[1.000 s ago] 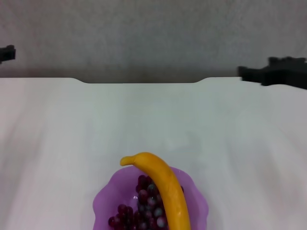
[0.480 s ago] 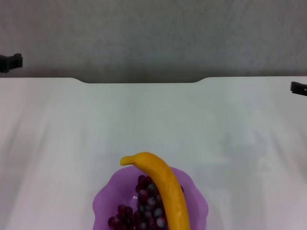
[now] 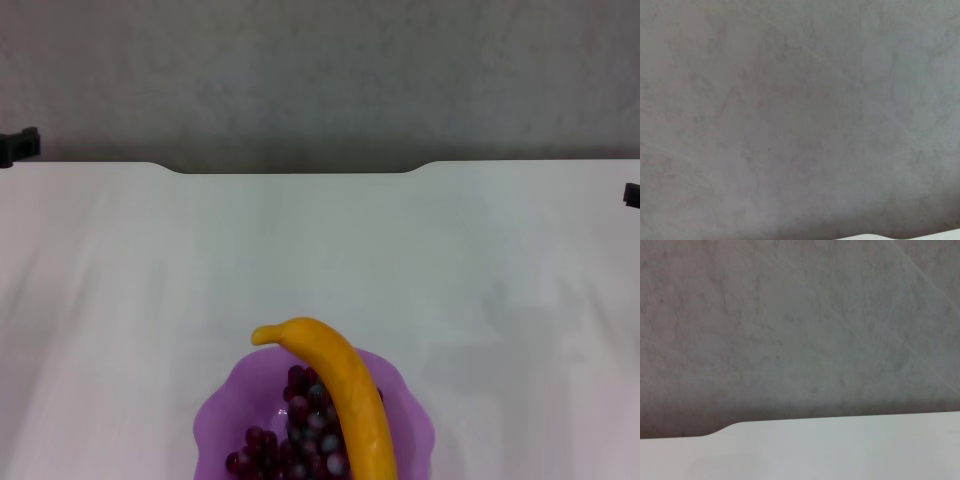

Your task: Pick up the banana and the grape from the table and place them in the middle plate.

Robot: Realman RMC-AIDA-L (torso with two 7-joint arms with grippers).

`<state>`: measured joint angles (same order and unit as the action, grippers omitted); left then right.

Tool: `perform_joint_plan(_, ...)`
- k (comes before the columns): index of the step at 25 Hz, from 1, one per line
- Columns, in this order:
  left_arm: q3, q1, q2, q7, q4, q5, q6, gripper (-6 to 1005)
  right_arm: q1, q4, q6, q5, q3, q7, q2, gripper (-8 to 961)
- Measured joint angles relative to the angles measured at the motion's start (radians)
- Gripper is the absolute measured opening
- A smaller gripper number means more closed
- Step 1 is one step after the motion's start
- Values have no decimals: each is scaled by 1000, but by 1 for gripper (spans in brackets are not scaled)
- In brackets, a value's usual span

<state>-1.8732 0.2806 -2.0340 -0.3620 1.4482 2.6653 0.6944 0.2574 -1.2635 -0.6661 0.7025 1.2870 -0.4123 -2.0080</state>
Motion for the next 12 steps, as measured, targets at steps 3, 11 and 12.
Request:
perform_joint_plan(3,6,-1,0,1,0,-1,-4,863,0,2,0,0,-1,0,0,897)
perform_joint_plan(11,6,-2,0,-1,0,-1,-5,863,1,2,-7,0,-2,0,1,897)
perform_joint_plan(12,6,-2,0,-1,0,-1,-3,863,1,2,-8,0,-3,0,1,897)
